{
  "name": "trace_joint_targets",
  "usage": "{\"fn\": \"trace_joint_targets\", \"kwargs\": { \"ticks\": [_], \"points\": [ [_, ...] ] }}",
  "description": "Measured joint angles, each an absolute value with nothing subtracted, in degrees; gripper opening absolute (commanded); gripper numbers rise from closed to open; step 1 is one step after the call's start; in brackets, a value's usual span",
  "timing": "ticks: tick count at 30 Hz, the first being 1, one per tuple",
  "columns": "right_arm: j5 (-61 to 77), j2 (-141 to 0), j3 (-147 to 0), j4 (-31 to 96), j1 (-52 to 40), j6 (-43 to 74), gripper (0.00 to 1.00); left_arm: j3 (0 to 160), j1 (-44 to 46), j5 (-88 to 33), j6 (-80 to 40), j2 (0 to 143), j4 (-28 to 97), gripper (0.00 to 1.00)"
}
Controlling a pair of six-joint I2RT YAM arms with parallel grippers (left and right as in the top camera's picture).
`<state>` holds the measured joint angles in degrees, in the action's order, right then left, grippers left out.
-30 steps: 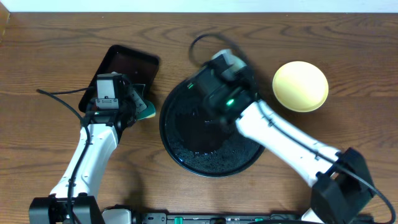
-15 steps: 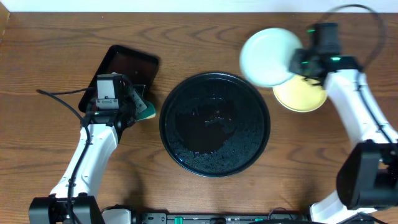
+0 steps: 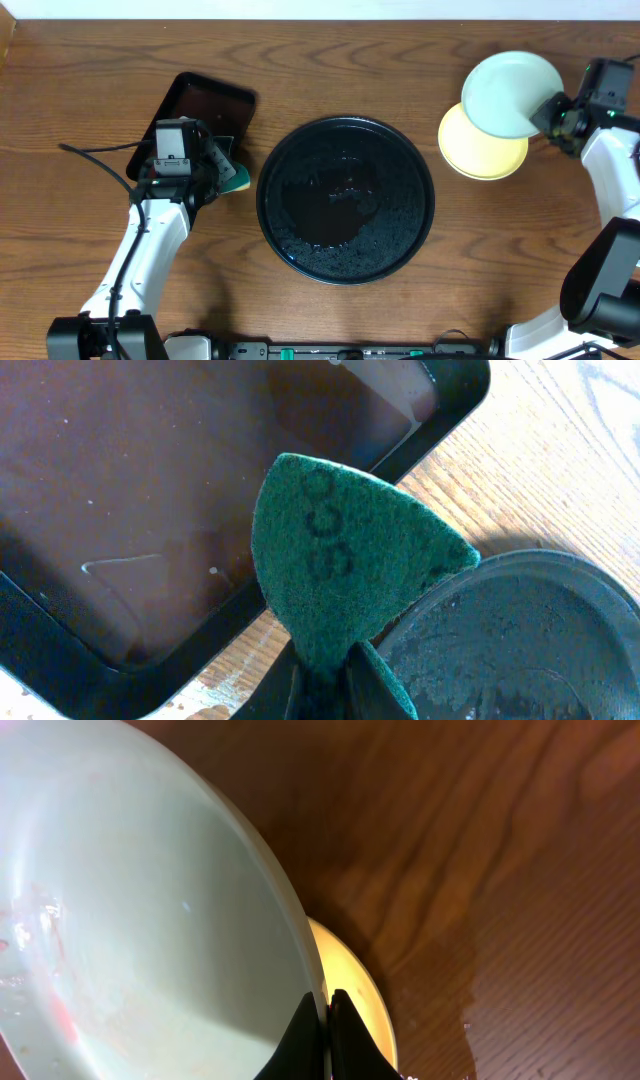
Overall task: Clean dirty plates on tray and stack at the side
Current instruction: 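Lift the mint plate with the right gripper and stack it on the yellow plate, then release the sponge into the black tray with the left gripper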
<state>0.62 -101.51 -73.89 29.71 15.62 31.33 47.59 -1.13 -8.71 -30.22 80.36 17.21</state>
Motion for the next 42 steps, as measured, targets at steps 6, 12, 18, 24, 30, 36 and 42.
{"fn": "trace_joint_targets", "kwargs": {
  "ticks": [6, 12, 18, 24, 30, 36, 42],
  "points": [
    [0.43, -101.51, -66.61, 24.29, 14.48, 33.12, 0.05, 47.59, -1.13, -8.71, -30.22, 80.38, 17.5, 0.07],
    [3.01, -101.51, -63.18, 21.93, 14.0, 34.17, 0.36, 47.59, -1.13, -8.71, -30.22, 80.36, 17.69, 0.08],
    [8.01, -101.51, -63.18, 22.24, 13.19, 33.32, 0.39, 47.59, -1.13, -8.71, -30.22, 80.36, 17.72, 0.08],
    [10.52, -100.27, -63.13, 26.28, 11.18, 32.82, 0.29, 47.59, -1.13, -8.71, -30.22, 80.36, 17.72, 0.08],
    [10.85, -92.27, -63.13, 29.08, 10.79, 32.21, 0.3, 47.59, -1.13, -8.71, -30.22, 80.38, 16.49, 0.08],
    [10.72, -83.35, -63.13, 29.34, 8.43, 30.96, 0.37, 47.37, -1.13, -8.71, -28.47, 80.36, 9.87, 0.08],
    [10.76, -78.89, -63.13, 29.02, 0.78, 29.43, 0.4, 47.22, -1.1, -6.37, -23.59, 80.58, 0.8, 0.11]
  ]
}}
